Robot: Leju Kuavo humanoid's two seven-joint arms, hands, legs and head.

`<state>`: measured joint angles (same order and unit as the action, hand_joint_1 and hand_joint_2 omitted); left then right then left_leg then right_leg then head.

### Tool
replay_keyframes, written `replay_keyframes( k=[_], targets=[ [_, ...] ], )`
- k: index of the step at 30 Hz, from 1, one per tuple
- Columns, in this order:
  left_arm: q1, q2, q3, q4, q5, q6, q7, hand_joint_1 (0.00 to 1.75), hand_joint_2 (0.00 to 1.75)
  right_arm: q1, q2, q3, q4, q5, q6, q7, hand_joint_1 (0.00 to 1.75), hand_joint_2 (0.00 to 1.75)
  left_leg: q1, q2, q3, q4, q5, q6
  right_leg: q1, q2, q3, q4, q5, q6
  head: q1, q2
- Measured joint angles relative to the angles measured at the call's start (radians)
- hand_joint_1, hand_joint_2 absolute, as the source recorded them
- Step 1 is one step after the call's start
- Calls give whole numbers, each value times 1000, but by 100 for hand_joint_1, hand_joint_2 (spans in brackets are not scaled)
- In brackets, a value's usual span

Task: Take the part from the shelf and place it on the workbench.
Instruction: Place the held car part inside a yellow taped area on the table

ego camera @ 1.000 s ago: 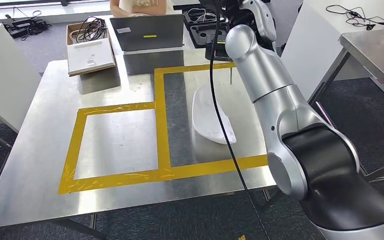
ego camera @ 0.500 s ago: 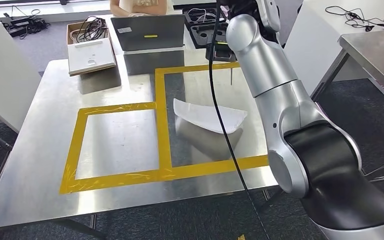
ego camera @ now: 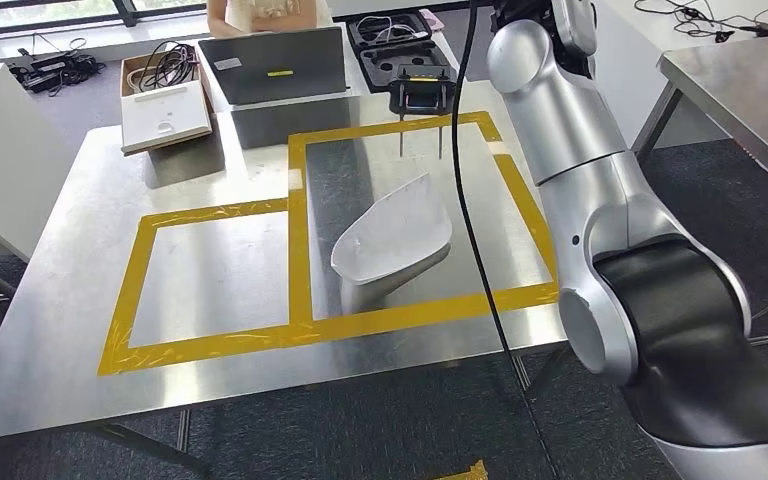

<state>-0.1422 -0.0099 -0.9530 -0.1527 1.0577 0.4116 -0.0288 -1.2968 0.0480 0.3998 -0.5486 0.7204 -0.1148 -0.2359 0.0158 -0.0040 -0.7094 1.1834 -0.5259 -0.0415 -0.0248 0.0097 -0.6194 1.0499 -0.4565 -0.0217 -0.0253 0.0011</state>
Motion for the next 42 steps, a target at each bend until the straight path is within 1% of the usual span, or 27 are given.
replay_keyframes(
  k=[2, 3, 4, 7, 8, 9, 12, 14, 16, 17, 18, 19, 20, 21, 23, 24, 27, 28, 29, 32, 33, 34, 36, 37, 39, 40, 42],
  targets=[
    [-2, 0, 0, -1, 0, 0, 0, 0, 0, 2, -6, 1, 0, -4, 0, 2, 0, 0, -1, 0, -25, 113, -60, 0, 5, 0, -21, 0, 16, -2, 0, 0],
    [-2, 0, 0, -1, 0, 0, 1, 0, 0, 5, -10, 2, 0, -8, -1, 5, 0, 0, -2, 0, -18, 131, -62, 3, 7, 0, -31, 1, 24, -2, 0, 0],
    [-2, 0, 0, -1, -1, 0, 2, 0, 0, 8, -15, 4, -2, -12, -2, 8, 0, 0, -3, 0, 7, 112, -48, 7, 9, 0, -41, 1, 33, -1, 0, 0],
    [-2, 0, 0, -1, -5, 0, 7, 0, 0, 14, -37, 8, -15, -23, -6, 15, 0, 0, -11, -1, 139, -71, -3, 26, 12, -2, -62, 0, 56, 7, 1, 0],
    [-3, 0, 0, -1, -6, 0, 9, 0, 0, 15, -44, 9, -20, -26, -7, 16, 0, 0, -16, -1, 166, -115, -1, 30, 12, -3, -65, -2, 64, 12, 1, 0],
    [-4, 0, 0, -1, -8, 0, 11, 0, 0, 17, -51, 10, -25, -28, -9, 17, 0, 0, -20, -1, 176, -135, -3, 34, 11, -4, -66, -5, 72, 19, 1, 0],
    [-11, -3, 0, -2, -11, 0, 19, 0, 0, 28, -76, 17, -40, -32, -11, 25, 0, 0, -20, 0, 164, -147, 24, 51, 10, -5, -71, -10, 81, 40, 0, 0],
    [-15, -6, 0, -2, -12, 0, 21, 0, 0, 34, -95, 20, -50, -35, -11, 32, 0, 0, -14, 5, 147, -157, 50, 66, 9, -5, -94, 45, 19, 50, 2, 0],
    [-19, -6, -1, -2, -14, 0, 25, 0, 0, 44, -111, 23, -59, -39, -11, 38, 0, 0, -14, 8, 119, -157, 74, 75, 9, -5, -133, 175, -76, 59, 3, 0],
    [-20, -7, -1, -2, -16, 0, 28, 0, 0, 52, -119, 24, -64, -40, -12, 40, 0, 0, -15, 9, 103, -156, 85, 75, 9, -5, -147, 237, -103, 62, 3, 0],
    [-20, -7, -2, -2, -19, 0, 32, 0, 0, 62, -126, 24, -69, -41, -12, 41, 0, 0, -15, 9, 88, -155, 96, 75, 9, -5, -147, 274, -108, 64, 3, 0],
    [-21, -7, -2, -2, -21, 0, 35, 0, 0, 71, -133, 24, -74, -41, -13, 42, 0, 0, -15, 9, 73, -154, 107, 75, 9, -5, -128, 274, -94, 63, 3, 0],
    [-23, -7, -3, -2, -23, 0, 38, 0, 0, 78, -138, 24, -80, -42, -14, 42, 0, 0, -16, 9, 58, -152, 118, 73, 10, -5, -90, 236, -70, 61, 3, 0],
    [-24, -7, -4, -2, -24, 0, 40, 0, 0, 82, -144, 25, -88, -42, -15, 42, 0, 0, -16, 9, 46, -149, 128, 71, 10, -5, -36, 169, -54, 57, 3, 0],
    [-28, -8, -7, -2, -25, 0, 43, 0, 0, 85, -151, 25, -107, -44, -16, 43, 0, 0, -19, 9, 28, -144, 145, 61, 16, -5, 57, 35, -55, 45, 3, 0],
    [-29, -7, -10, -2, -25, 0, 45, 0, 0, 86, -155, 25, -114, -46, -16, 44, 0, 0, -19, 8, 24, -144, 152, 55, 19, -5, 79, -2, -63, 38, 3, 0],
    [-30, -5, -15, -2, -27, 0, 51, 0, 0, 91, -162, 25, -121, -48, -18, 47, 0, 0, -19, 7, 18, -152, 171, 37, 17, -7, 72, -22, -45, 19, 3, 0],
    [-30, -4, -17, -1, -27, 0, 52, 0, 0, 93, -163, 25, -122, -48, -18, 47, 0, 0, -19, 5, 10, -143, 156, 32, 15, -8, 64, -26, -32, 12, 2, 0],
    [-30, -4, -18, -1, -27, 0, 53, 0, 0, 94, -164, 25, -123, -48, -18, 47, 0, 0, -19, 4, -3, -114, 121, 26, 11, -9, 52, -30, -17, 7, 1, 0],
    [-31, -2, -20, -1, -27, 0, 55, 0, 0, 99, -165, 25, -125, -50, -20, 44, 0, 0, -13, 4, -48, 70, -17, 12, 7, -9, 7, -32, 21, 4, 0, 0],
    [-31, -2, -21, -1, -27, 0, 55, 0, 0, 103, -166, 25, -125, -50, -20, 42, 0, 0, -11, 4, -51, 122, -33, 9, 6, -8, -8, -32, 33, 5, 0, 0],
    [-31, -1, -21, -1, -27, 0, 56, 0, 0, 107, -166, 25, -125, -50, -19, 40, 0, 0, -9, 4, -42, 147, -29, 7, 5, -9, -23, -31, 45, 8, 0, 0],
    [-31, 1, -24, -1, -26, 0, 58, 0, 0, 112, -166, 25, -125, -50, -19, 35, 0, 0, -6, 4, 24, 95, 15, 3, 1, -9, -53, -29, 68, 17, 0, 0],
    [-31, 1, -26, -1, -26, 0, 59, 0, 0, 112, -166, 25, -126, -50, -19, 34, 0, 0, -4, 4, 77, 27, 20, 0, -2, -9, -65, -26, 79, 24, 0, 0],
    [-31, 2, -28, -2, -26, 0, 61, 0, 0, 111, -168, 25, -129, -51, -20, 32, 0, 0, -6, -1, 160, -94, 2, 8, -4, -10, -81, -22, 97, 39, 0, 0],
    [-31, 2, -28, -2, -26, 0, 61, 0, 0, 111, -168, 25, -131, -51, -21, 32, 0, 0, -8, -5, 177, -125, -14, 16, -3, -10, -83, -22, 105, 46, 0, 0],
    [-32, 1, -28, -2, -25, 0, 63, 0, 0, 112, -170, 26, -132, -52, -22, 31, 0, 0, -11, -9, 170, -129, -7, 40, -3, -10, -80, -30, 120, 59, -1, 0]
  ],
)
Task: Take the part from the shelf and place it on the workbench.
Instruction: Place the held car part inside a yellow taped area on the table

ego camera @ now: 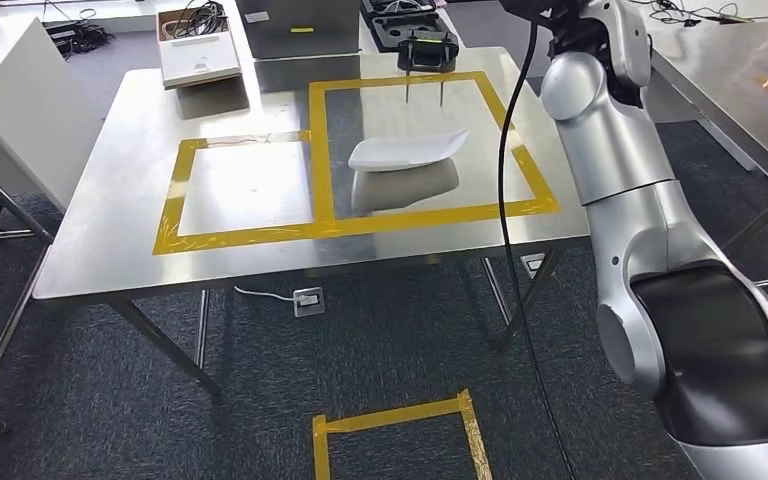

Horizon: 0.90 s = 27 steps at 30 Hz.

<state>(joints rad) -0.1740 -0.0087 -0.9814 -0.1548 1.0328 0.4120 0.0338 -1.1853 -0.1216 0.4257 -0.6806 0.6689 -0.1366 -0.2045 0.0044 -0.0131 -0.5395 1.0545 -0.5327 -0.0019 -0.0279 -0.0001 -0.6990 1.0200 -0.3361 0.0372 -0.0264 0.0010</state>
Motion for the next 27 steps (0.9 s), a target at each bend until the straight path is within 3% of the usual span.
replay_keyframes(
  k=[1, 2, 3, 5, 6, 7, 8, 9, 10, 11, 12, 14, 16, 17, 19, 21, 22, 23, 25, 26, 27],
  targets=[
    [-1, 0, 0, 0, 0, 0, 1, 0, 0, 1, -2, 0, 0, 0, 0, 0, 0, 0, 0, 2, -5, -1, 7, 10, -1, 0, -2, 0, -1, 5, -1, 0],
    [-1, 0, 0, 0, 1, 0, 1, 0, 0, 2, -4, 1, 0, -1, 0, 1, 0, 0, 1, 4, -12, -2, 18, 19, -1, 0, -9, 10, -20, 9, 0, 0],
    [-1, 0, 0, 0, 1, 0, 1, 0, 0, 3, -6, 1, 0, -2, -1, 1, 0, 0, 1, 6, -23, -3, 31, 27, -1, 0, -21, 42, -58, 11, 0, 0],
    [-1, 0, 0, 0, 1, 0, 2, 0, 0, 3, -9, 1, 0, -4, -2, 1, 0, 0, -1, 8, -50, -4, 57, 37, 4, 0, -55, 156, -165, 11, 2, 0],
    [-1, 0, 0, 0, 1, 0, 3, 0, 0, 5, -9, 1, 0, -6, -3, 1, 0, 0, -4, 9, -67, -3, 70, 40, 7, 0, -68, 223, -203, 9, 2, 0],
    [-1, 0, 0, 0, 1, 0, 5, 0, 0, 9, -9, 1, 0, -6, -3, 1, 0, 0, -8, 10, -83, -3, 82, 43, 12, 0, -71, 272, -218, 5, 2, 0],
    [-1, 0, 0, 0, 1, 0, 6, 0, 0, 14, -10, 1, 0, -7, -4, 1, 0, 0, -12, 10, -98, -2, 95, 45, 17, 0, -59, 293, -211, -3, 2, 0],
    [-1, 0, 0, 0, 1, 0, 8, 0, 0, 19, -10, 1, 0, -7, -4, 1, 0, 0, -18, 10, -113, -2, 107, 47, 24, 1, -29, 278, -190, -15, 2, 0],
    [-1, 0, 0, 0, 1, 0, 9, 0, 0, 21, -11, 1, -1, -7, -5, 1, 0, 0, -22, 9, -125, -2, 117, 49, 33, 2, 18, 229, -170, -30, 2, 0],
    [-1, -1, -1, -1, 1, 0, 10, 0, 0, 22, -11, 1, -4, -7, -5, 1, 0, 0, -26, 8, -136, -1, 128, 49, 43, 2, 74, 158, -167, -50, 2, 0],
    [-1, -2, -1, -2, 1, 2, 10, 0, 0, 21, -11, 1, -8, -7, -5, 1, 0, 0, -28, 8, -142, -3, 137, 47, 51, 1, 120, 94, -172, -62, 1, 0],
    [0, -4, -2, -3, 0, 4, 11, 0, 0, 18, -11, 1, -16, -7, -8, 1, 0, 0, -25, 8, -145, -8, 154, 38, 62, -2, 166, 18, -187, -73, 2, 0],
    [0, -1, -6, -2, -3, 5, 12, 0, 0, 20, -13, 1, -17, -7, -13, 1, 0, 0, -22, 8, -144, -16, 167, 27, 61, -4, 166, -3, -165, -75, 2, 0],
    [1, 0, -10, -2, -4, 5, 13, 0, 0, 23, -14, 1, -17, -7, -16, 2, 0, 0, -22, 8, -149, -11, 155, 20, 57, -7, 162, -12, -151, -79, 2, 0],
    [2, 4, -16, -1, -6, 5, 15, 0, 0, 30, -14, 1, -18, -7, -18, 3, 0, 0, -19, 7, -172, 50, 81, 4, 46, -10, 145, -27, -120, -82, 2, 0],
    [2, 5, -19, -1, -8, 5, 17, 0, 0, 36, -15, 1, -19, -7, -18, 7, 0, 0, -9, 7, -200, 170, -8, -13, 37, -10, 113, -28, -93, -80, 1, 0],
    [2, 6, -21, -1, -8, 5, 18, 0, 0, 39, -15, 1, -19, -6, -18, 12, 0, 0, -4, 8, -205, 223, -23, -22, 33, -10, 95, -27, -80, -75, 1, 0],
    [2, 7, -23, -1, -8, 5, 19, 0, 0, 42, -15, 1, -19, -5, -18, 16, 0, 0, 2, 8, -199, 251, -15, -29, 28, -10, 77, -24, -68, -71, 1, 0],
    [2, 10, -27, -1, -8, 5, 24, 0, 0, 47, -15, 1, -18, -2, -18, 22, 0, 0, 12, 9, -138, 209, 37, -44, 17, -10, 41, -14, -46, -57, 1, 0],
    [2, 11, -28, -1, -7, 5, 26, 0, 0, 47, -16, 1, -18, 0, -18, 21, 0, 0, 17, 9, -88, 147, 41, -51, 14, -11, 24, -7, -37, -49, 1, 0],
    [1, 12, -29, -1, -4, 5, 26, 0, 0, 47, -17, 1, -18, 1, -20, 20, 0, 0, 17, 8, -41, 82, 31, -50, 12, -11, 11, 1, -29, -41, 1, 0]
  ],
)
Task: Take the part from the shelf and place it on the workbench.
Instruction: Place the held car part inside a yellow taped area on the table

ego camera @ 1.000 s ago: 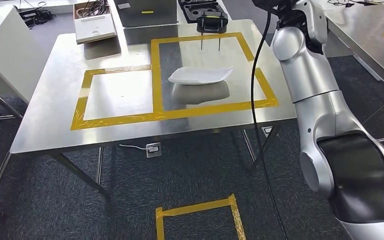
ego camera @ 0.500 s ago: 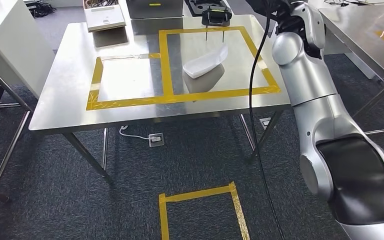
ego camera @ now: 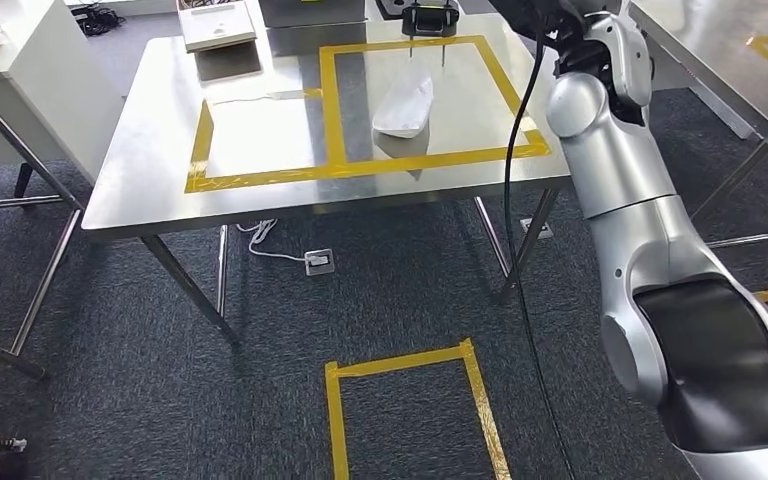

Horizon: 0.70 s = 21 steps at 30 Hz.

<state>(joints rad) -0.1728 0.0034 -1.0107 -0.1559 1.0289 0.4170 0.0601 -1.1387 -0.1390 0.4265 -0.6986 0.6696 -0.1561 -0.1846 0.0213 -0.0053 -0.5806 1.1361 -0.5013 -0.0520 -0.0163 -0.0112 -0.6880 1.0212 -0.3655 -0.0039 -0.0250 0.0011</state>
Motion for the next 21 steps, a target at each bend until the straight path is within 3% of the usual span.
replay_keyframes(
  k=[2, 4, 5, 6, 7, 9, 10, 11, 12, 13, 14, 16, 17, 19, 20, 21],
  targets=[
    [0, 2, -1, 0, 7, 0, -1, 0, 0, 0, -3, 0, 1, 1, -3, -5, 0, 0, -4, -2, 44, -78, -34, 14, 0, -1, -12, 7, 16, 15, 1, 0],
    [2, 2, -1, 0, 14, 0, -4, 0, 0, 2, -5, 0, 5, 1, -4, -12, 0, 0, -6, -1, 34, -85, -25, 39, -1, -1, -13, 2, 30, 29, 1, 0],
    [3, 2, -1, 0, 17, 0, -5, 0, 0, 3, -6, 0, 8, 1, -3, -15, 0, 0, -6, 1, 27, -85, -16, 50, -3, 0, -17, 6, 22, 35, 1, 0],
    [4, 2, -1, 1, 19, 0, -6, 0, 0, 3, -7, 0, 12, 1, -2, -17, 0, 0, -4, 2, 18, -87, -3, 59, -4, 1, -27, 26, -7, 40, 1, 0],
    [6, 3, -1, 1, 21, 0, -8, 0, 0, 4, -8, 0, 17, 1, -1, -19, 0, 0, -3, 4, 6, -89, 11, 66, -4, 2, -40, 67, -54, 43, 2, 0],
    [9, 3, -1, 1, 24, 0, -12, 0, 0, 7, -8, 0, 26, 1, 1, -23, 0, 0, -4, 5, -24, -89, 39, 73, -3, 4, -72, 196, -158, 48, 2, 0],
    [11, 3, -1, 1, 25, 0, -15, 0, 0, 9, -8, 0, 31, 1, 2, -25, 0, 0, -5, 5, -40, -88, 51, 74, -3, 4, -81, 257, -184, 49, 2, 0],
    [13, 3, -1, 1, 25, 0, -17, 0, 0, 13, -8, 0, 37, 1, 3, -28, 0, 0, -6, 5, -56, -88, 64, 74, -3, 4, -78, 294, -186, 49, 2, 0],
    [15, 3, -1, 1, 25, 0, -19, 0, 0, 17, -8, 0, 42, 1, 3, -30, 0, 0, -6, 5, -71, -88, 76, 73, -2, 5, -61, 302, -170, 47, 2, 0],
    [17, 4, -1, 1, 25, 0, -19, 0, 0, 20, -7, 0, 46, 0, 3, -33, 0, 0, -7, 5, -86, -87, 87, 72, -1, 5, -25, 271, -146, 42, 2, 0],
    [18, 4, -1, 1, 25, 0, -20, 0, 0, 21, -7, 0, 49, 0, 2, -35, 0, 0, -7, 4, -99, -87, 100, 69, 2, 6, 28, 208, -133, 35, 2, 0],
    [20, 3, -1, 1, 26, 0, -20, 0, 0, 22, -7, 0, 53, -4, -3, -40, 0, 0, -9, 3, -114, -89, 121, 60, 10, 8, 129, 67, -146, 20, 2, 0],
    [22, 3, -1, 1, 26, 0, -20, 0, 0, 23, -8, 0, 55, -6, -7, -43, 0, 0, -8, 2, -115, -93, 131, 53, 14, 10, 156, 23, -159, 15, 3, 0],
    [28, 4, -1, 1, 28, 0, -21, 0, 0, 31, -10, 0, 61, -11, -16, -51, 0, 0, -7, 1, -114, -106, 151, 38, 16, 10, 157, 3, -149, 6, 4, 0],
    [31, 5, -1, 2, 30, 0, -22, 0, 0, 36, -11, 0, 66, -14, -19, -54, 0, 44, -6, 0, -116, -107, 150, 32, 14, 8, 154, -4, -138, 0, 4, 0],
    [34, 6, -1, 2, 33, 0, -23, 0, 0, 44, -12, 0, 70, -18, -20, -56, 0, 87, -5, 0, -123, -95, 131, 28, 12, 7, 147, -10, -124, -8, 4, 0]
  ],
)
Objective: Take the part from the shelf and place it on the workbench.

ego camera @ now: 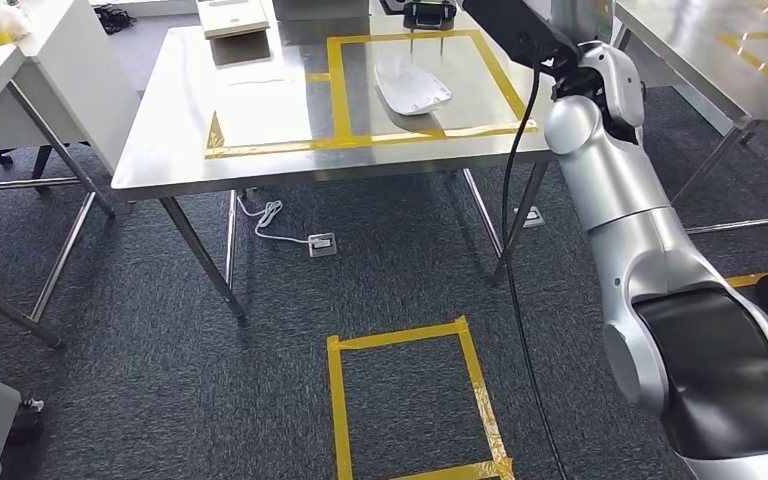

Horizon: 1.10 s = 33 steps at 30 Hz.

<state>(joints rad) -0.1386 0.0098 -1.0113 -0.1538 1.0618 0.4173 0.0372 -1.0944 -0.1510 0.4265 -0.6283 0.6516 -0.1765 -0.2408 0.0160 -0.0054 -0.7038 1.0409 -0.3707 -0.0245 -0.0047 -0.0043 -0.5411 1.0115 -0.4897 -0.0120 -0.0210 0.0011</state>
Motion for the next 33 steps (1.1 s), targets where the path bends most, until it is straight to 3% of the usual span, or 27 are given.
replay_keyframes(
  k=[2, 3, 4, 5, 6, 8, 10, 11, 12, 14, 15, 16, 18, 19, 20, 21, 22, 23, 25, 26, 27, 29, 30, 31, 33],
  targets=[
    [6, 3, 0, 0, 6, 0, -3, 0, 0, 22, -5, -1, 12, -11, -2, -4, 0, 175, 1, 1, -26, 83, -90, -7, -3, -2, -22, -7, 27, -10, -1, 0],
    [9, 4, 0, 0, 9, 0, -5, 0, 0, 36, -9, -2, 19, -19, -2, -8, 0, 175, 1, 1, -42, 149, -140, -11, -4, -2, -38, -7, 40, -13, -1, 0],
    [12, 6, 0, 0, 11, 0, -6, 0, 0, 54, -16, -4, 28, -28, -3, -14, 0, 175, 2, 1, -51, 214, -170, -14, -3, -2, -54, -6, 53, -12, -1, 0],
    [15, 7, 0, 0, 14, 0, -9, 0, 0, 74, -22, -6, 38, -37, -3, -22, 0, 175, 2, 1, -51, 260, -177, -17, -3, -2, -70, -6, 65, -10, -1, 0],
    [17, 8, 0, 0, 16, 0, -10, 0, 0, 94, -29, -8, 48, -47, -5, -30, 0, 175, 2, 1, -37, 277, -161, -18, -3, -3, -85, -4, 77, -8, -1, 0],
    [22, 11, 0, 0, 22, 0, -12, 0, 0, 131, -41, -15, 67, -64, -10, -42, 0, 175, 2, 1, 40, 208, -117, -16, -4, -5, -115, 0, 99, -1, -1, 0],
    [26, 13, 0, 0, 26, 0, -14, 0, 0, 163, -49, -25, 83, -81, -16, -49, 0, 175, -2, -1, 139, 73, -132, -7, -4, -5, -136, 5, 118, 11, -1, 0],
    [27, 14, 0, 0, 27, 0, -15, 0, 0, 180, -53, -31, 92, -89, -18, -51, 0, 175, -4, -2, 169, 25, -149, 0, -3, -6, -141, 6, 127, 17, -1, 0],
    [29, 15, 0, 0, 29, 0, -16, 0, 0, 198, -56, -37, 101, -97, -19, -51, 0, 175, -8, -4, 181, 2, -158, 9, -2, -6, -143, 4, 136, 23, -1, 0],
    [34, 17, 0, 1, 31, 0, -16, 0, 0, 246, -62, -47, 123, -110, -21, -49, 0, 175, -8, -4, 171, -5, -143, 28, -5, -6, -144, -2, 147, 35, -2, 0],
    [36, 18, 0, 1, 34, 0, -16, 0, 0, 273, -65, -53, 135, -116, -20, -45, 0, 175, -7, -4, 163, -8, -132, 38, -7, -5, -150, 9, 130, 41, -1, 0],
    [37, 20, 0, 1, 36, 0, -16, 0, 0, 302, -69, -60, 148, -123, -19, -40, 0, 175, -5, -3, 153, -11, -120, 46, -8, -3, -162, 38, 95, 47, -1, 0],
    [38, 21, 0, 2, 40, 0, -15, 0, 0, 354, -74, -74, 175, -138, -12, -24, 0, 175, -4, -2, 126, -13, -96, 55, -9, 0, -199, 156, -6, 55, -1, 0],
    [39, 21, 0, 2, 40, 0, -13, 0, 0, 381, -74, -81, 190, -146, -4, -9, 0, 175, -5, -2, 111, -13, -85, 56, -9, 1, -215, 223, -42, 57, -1, 0],
    [41, 21, 0, 2, 41, 0, -11, 0, 0, 411, -74, -90, 207, -156, 8, 12, 0, 175, -5, -2, 96, -12, -74, 56, -9, 1, -220, 271, -57, 58, -1, 0],
    [43, 21, 0, 2, 41, 0, -9, 0, 0, 442, -73, -99, 225, -166, 25, 41, 0, 175, -6, -3, 82, -12, -64, 55, -9, 2, -207, 288, -51, 57, -1, 0],
    [45, 21, 0, 2, 41, 0, -8, 0, 0, 476, -72, -109, 243, -176, 41, 73, 0, 175, -6, -4, 70, -11, -55, 54, -9, 2, -175, 266, -30, 54, -1, 0],
    [46, 21, 0, 1, 41, 0, -7, 0, 0, 509, -69, -120, 260, -186, 56, 103, 0, 175, -6, -5, 60, -10, -47, 51, -8, 2, -124, 207, -7, 48, -1, 0],
    [47, 21, 0, 1, 41, 0, -7, 0, 0, 570, -62, -142, 287, -208, 77, 151, 0, 175, -7, -6, 47, -11, -33, 42, -2, 2, -22, 64, -4, 36, -1, 0],
    [47, 21, 0, 0, 41, 0, -7, 0, 0, 599, -58, -156, 299, -222, 85, 168, 0, 175, -7, -6, 46, -13, -27, 36, 2, 2, 7, 17, -11, 30, -1, 0],
    [47, 20, 0, 0, 41, 0, -7, 0, 0, 627, -54, -170, 312, -238, 93, 184, 0, 175, -6, -5, 45, -16, -20, 29, 6, 2, 18, -4, -18, 26, -1, 0],
    [48, 21, 0, 0, 41, 0, -7, 0, 0, 684, -41, -205, 335, -274, 103, 211, 0, 175, -4, -6, 47, -22, -11, 16, 7, -1, 14, -13, -4, 15, 0, 0],
    [49, 21, 0, 0, 41, 0, -7, 0, 0, 712, -32, -223, 345, -295, 108, 224, 0, 175, -4, -5, 42, -15, -24, 11, 5, -3, 10, -17, 3, 6, 0, 0],
    [50, 22, 0, 1, 41, 0, -5, 0, 0, 741, -22, -243, 354, -318, 113, 238, 0, 175, -5, -4, 33, 8, -53, 6, 2, -5, 3, -20, 13, -2, -1, 0],
    [51, 23, 0, 1, 40, 0, 1, 0, 0, 800, -3, -285, 370, -367, 126, 269, 0, 175, -6, -2, 4, 114, -150, -1, 0, -9, -16, -21, 30, -12, -2, 0]
  ],
)
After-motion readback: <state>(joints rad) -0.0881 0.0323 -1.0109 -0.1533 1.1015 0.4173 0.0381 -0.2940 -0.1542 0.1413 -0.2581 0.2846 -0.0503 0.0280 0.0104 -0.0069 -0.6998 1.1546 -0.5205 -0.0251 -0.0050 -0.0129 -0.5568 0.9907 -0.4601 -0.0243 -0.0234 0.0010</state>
